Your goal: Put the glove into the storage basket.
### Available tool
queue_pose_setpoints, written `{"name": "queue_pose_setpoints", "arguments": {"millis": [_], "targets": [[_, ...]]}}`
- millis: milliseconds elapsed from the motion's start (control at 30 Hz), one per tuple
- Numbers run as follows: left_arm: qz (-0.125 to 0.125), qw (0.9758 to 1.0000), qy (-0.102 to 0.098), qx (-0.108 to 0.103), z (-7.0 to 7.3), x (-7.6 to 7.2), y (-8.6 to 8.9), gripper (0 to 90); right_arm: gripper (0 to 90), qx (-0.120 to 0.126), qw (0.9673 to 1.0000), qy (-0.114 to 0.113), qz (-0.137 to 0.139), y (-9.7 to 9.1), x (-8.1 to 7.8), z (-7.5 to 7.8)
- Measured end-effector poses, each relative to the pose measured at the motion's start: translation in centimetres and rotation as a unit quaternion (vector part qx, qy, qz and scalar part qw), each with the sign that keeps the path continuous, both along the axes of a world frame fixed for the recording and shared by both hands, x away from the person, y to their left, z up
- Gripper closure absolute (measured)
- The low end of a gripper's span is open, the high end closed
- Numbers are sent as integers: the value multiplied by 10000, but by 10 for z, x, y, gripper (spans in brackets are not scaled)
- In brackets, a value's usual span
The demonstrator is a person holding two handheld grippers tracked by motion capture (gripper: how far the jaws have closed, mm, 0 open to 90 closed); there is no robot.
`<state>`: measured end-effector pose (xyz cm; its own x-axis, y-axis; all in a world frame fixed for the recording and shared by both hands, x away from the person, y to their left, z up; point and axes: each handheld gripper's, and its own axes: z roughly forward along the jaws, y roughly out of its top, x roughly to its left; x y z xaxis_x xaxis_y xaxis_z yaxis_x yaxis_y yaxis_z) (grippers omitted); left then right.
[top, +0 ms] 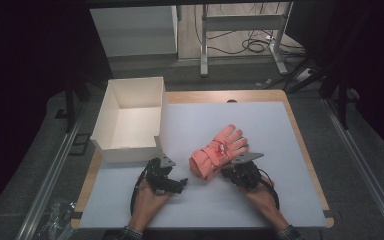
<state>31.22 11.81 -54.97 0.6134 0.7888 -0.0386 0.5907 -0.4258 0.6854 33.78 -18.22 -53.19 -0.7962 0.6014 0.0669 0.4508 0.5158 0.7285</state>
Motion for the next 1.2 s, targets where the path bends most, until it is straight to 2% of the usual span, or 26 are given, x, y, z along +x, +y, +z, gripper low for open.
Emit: {"name": "queue_pose_setpoints", "arguments": {"millis": [267, 433, 467, 700, 967, 1100, 1200], "targets": [[0, 10000, 0, 0, 0, 0, 0, 0, 879, 44, 9998, 61, -190, -6, 4, 0], [1, 10000, 2, -1, 0, 0, 0, 0, 880, 36, 9996, 38, -283, -6, 7, 0], [2, 10000, 2, -2, 0, 0, 0, 0, 882, -93, 9994, -65, -327, -5, 11, 1], [1, 10000, 8, -3, 0, 0, 0, 0, 879, -59, 9992, -36, -396, -4, 18, 1], [-15, 10000, 6, 37, 0, 1, 0, 0, 788, -114, 9994, -86, -313, -9, 11, 6], [-15, 10000, 14, 24, 0, 1, 0, 0, 752, -78, 9992, -140, -365, -16, 7, 9], [-15, 10000, 13, 12, 0, 1, 0, 0, 687, -80, 9985, -254, -472, -27, 4, 13]]}}
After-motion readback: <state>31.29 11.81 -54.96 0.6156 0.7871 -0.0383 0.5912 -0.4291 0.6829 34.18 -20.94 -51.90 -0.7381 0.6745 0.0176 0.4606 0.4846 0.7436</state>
